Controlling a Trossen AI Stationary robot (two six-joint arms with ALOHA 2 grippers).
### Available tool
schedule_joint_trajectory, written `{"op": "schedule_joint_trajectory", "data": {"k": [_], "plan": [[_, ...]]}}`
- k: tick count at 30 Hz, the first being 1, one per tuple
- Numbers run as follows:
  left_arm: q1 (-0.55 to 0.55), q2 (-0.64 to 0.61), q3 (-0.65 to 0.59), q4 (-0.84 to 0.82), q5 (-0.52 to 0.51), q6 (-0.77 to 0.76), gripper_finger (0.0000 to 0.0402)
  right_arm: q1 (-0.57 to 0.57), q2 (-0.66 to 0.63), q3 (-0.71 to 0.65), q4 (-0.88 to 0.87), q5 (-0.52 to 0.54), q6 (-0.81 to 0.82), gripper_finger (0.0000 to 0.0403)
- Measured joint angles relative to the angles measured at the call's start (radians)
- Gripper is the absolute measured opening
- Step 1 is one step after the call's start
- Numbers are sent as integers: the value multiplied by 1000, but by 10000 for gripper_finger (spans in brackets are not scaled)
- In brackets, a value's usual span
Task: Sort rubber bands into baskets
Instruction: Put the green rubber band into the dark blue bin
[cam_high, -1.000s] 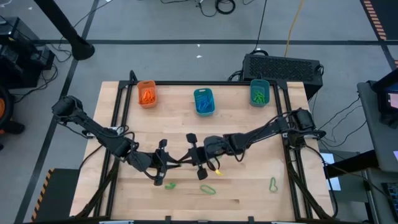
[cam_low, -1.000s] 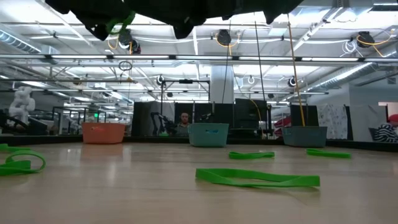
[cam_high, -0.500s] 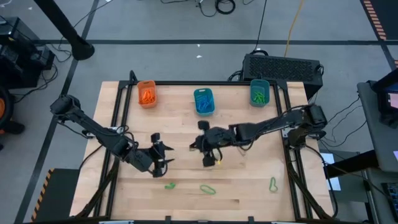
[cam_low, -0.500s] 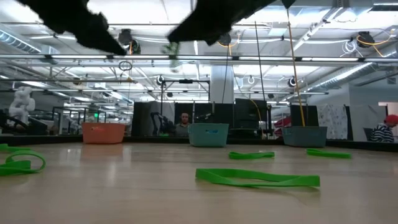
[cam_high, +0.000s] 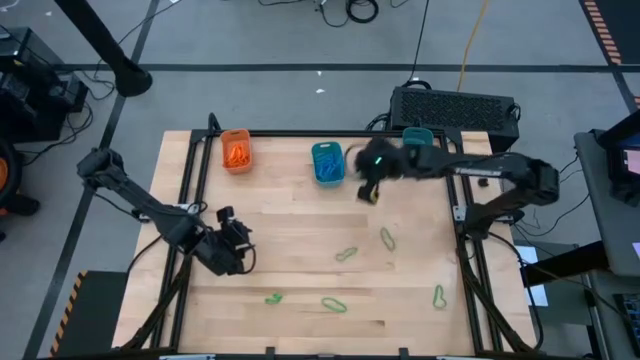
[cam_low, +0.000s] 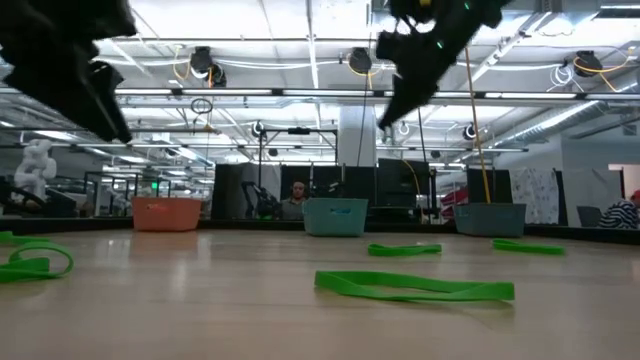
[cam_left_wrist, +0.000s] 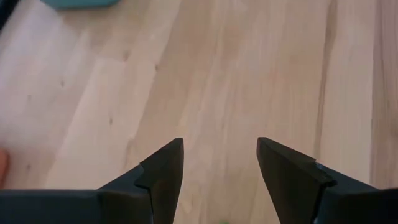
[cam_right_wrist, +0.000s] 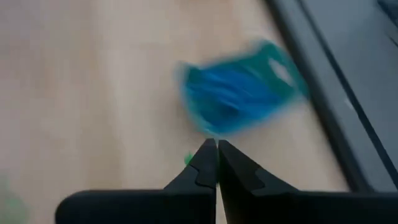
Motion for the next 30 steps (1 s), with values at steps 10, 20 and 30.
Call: {"op": "schedule_joint_trajectory", "data": {"k": [10,20,30], "plan": [[-55,-64,-65,7,-4,-101,209,-471,-171,-232,-1,56,56,0],[-55,-64,-65,57,-1,-117,209,-640,-55,-262,6,129,141,0],[-57,-64,-65,55,34,-142,209,-701,37,-262,9,151,177,6]]}}
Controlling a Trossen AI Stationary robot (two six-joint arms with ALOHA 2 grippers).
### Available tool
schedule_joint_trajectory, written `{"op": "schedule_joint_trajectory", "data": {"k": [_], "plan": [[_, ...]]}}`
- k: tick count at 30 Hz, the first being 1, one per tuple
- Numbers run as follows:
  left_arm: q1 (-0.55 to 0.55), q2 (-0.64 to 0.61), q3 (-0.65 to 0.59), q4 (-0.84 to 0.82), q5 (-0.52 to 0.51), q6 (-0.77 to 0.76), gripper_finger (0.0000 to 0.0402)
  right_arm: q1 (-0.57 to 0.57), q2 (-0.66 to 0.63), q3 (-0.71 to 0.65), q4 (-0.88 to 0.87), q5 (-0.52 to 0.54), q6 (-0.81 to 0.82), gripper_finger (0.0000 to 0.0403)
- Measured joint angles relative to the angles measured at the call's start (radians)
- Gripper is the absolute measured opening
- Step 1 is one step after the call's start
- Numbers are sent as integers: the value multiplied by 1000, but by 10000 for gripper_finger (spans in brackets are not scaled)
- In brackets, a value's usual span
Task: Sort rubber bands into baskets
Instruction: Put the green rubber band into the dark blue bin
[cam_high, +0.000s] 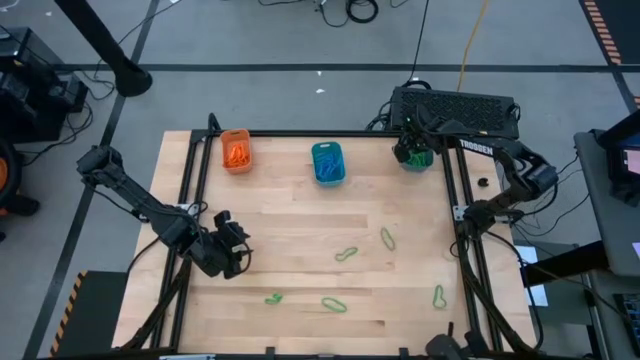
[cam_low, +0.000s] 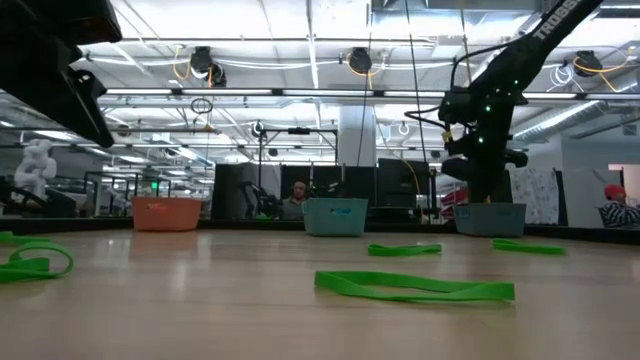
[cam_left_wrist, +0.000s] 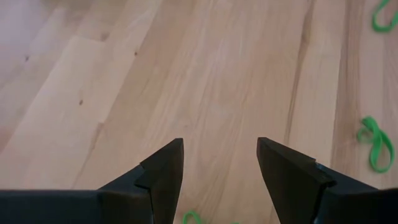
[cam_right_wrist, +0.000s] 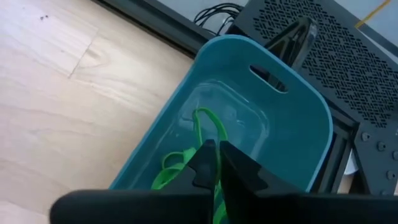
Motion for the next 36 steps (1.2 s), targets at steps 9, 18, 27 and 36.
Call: {"op": "schedule_joint_trajectory", "data": {"k": [9,18,27,36], "plan": [[0,0,0,-1,49,0,209,-7,0,0,-1,23,21,72],[-1,0,0,-2,102,-27,209,-6,-10,2,-19,29,13,140],[-20,3,0,-24,212,-120,209,72,-86,206,-230,-174,6,152],[-96,80,0,-29,269,-235,209,359,-220,253,-121,-544,16,153]]}}
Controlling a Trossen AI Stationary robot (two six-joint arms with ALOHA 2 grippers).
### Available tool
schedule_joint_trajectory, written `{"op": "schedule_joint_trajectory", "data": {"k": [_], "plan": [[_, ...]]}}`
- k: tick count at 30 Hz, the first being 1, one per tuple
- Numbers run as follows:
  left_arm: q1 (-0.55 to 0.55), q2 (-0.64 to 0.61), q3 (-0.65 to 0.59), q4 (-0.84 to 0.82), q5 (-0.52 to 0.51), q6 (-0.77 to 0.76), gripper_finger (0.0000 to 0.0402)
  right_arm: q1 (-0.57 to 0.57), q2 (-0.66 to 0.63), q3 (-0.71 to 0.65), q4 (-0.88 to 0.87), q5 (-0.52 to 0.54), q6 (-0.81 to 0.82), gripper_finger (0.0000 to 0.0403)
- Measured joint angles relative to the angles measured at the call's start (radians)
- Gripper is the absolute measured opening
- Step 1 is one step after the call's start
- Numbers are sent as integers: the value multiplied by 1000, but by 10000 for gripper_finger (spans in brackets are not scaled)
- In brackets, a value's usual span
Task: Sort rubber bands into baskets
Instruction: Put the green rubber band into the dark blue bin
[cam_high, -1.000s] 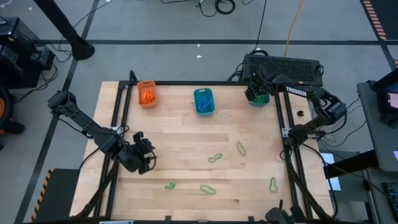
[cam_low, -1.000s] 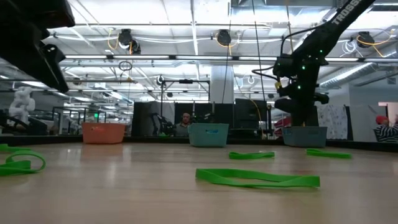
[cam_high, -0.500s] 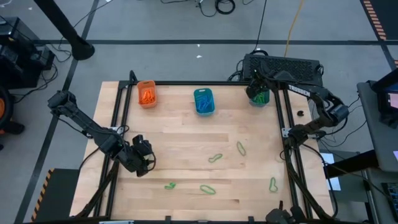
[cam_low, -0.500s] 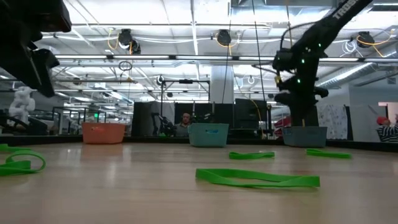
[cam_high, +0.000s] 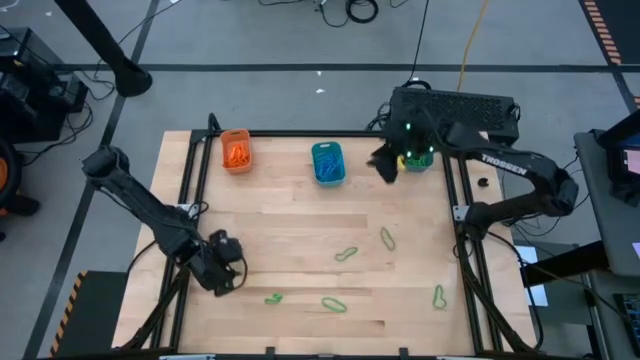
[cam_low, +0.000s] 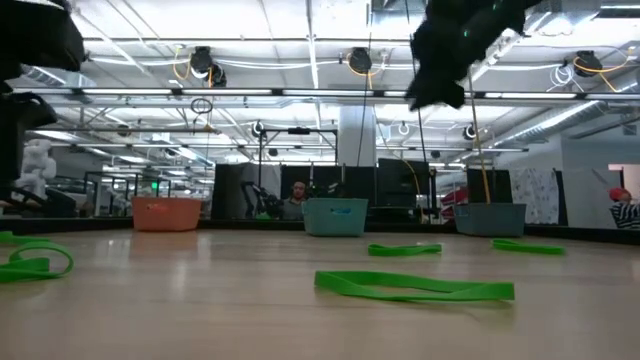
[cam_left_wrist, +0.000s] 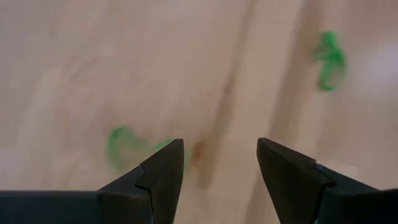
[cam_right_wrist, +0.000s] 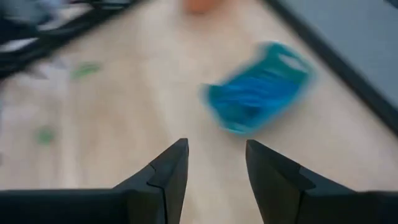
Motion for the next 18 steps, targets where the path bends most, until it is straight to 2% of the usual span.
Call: {"op": "schedule_joint_trajectory", "data": {"k": [5,9,14,18], "plan": [[-16,116,0,259,-7,221,209,211,-13,-1,52,-48,-8,153],[-15,225,0,452,35,315,209,375,9,0,110,-52,-2,153],[-15,356,0,647,61,402,209,554,60,-1,174,66,22,153],[-13,437,0,704,63,425,209,655,111,-1,220,150,24,153]]}}
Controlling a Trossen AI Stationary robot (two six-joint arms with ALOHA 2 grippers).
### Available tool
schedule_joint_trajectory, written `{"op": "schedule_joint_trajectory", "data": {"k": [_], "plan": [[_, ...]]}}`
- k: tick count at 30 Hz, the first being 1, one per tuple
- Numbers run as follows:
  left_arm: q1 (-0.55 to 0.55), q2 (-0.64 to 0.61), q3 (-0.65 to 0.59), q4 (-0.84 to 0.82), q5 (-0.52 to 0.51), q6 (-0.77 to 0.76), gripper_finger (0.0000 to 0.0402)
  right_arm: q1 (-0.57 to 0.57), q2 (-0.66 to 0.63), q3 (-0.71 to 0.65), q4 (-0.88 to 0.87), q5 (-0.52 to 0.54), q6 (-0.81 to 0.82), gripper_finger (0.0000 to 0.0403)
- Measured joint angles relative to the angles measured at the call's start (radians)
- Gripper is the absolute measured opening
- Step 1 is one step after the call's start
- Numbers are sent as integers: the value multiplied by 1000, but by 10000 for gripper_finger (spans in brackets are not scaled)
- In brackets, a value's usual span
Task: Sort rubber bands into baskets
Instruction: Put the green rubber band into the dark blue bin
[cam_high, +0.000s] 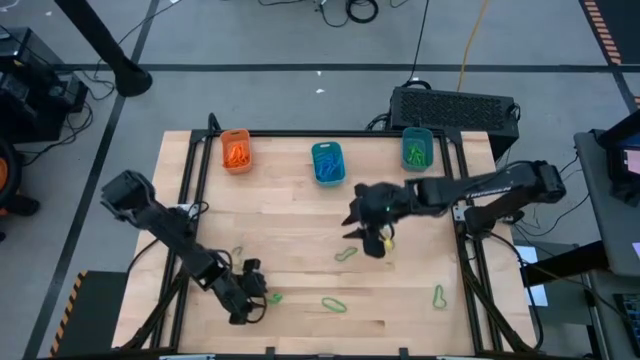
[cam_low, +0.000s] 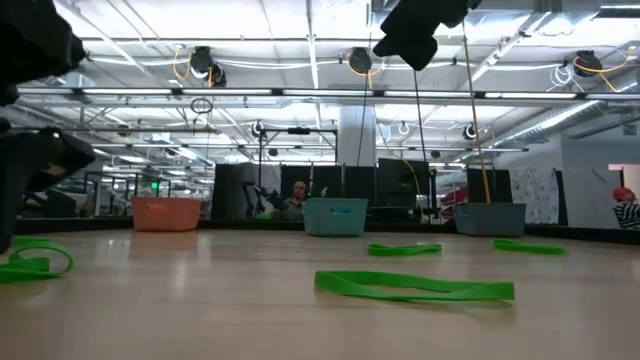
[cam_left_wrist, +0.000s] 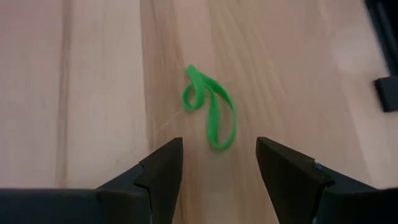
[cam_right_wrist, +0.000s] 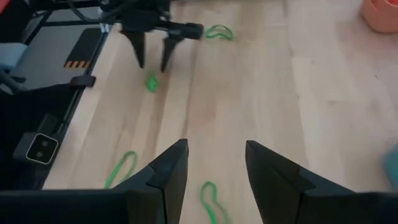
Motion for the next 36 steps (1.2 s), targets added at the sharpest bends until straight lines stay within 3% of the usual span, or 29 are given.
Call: {"op": "schedule_joint_trajectory", "data": {"k": [12,16,24,31,36], "plan": [[0,70,1,96,0,19,204,115,121,0,99,40,2,153],[1,71,1,90,-1,20,163,120,124,0,102,41,10,153],[-1,71,2,68,-4,19,15,120,116,0,105,41,28,153],[-4,29,30,74,32,84,4,120,117,0,133,37,22,153],[9,-68,50,74,-19,163,4,129,118,0,219,34,-8,153]]}}
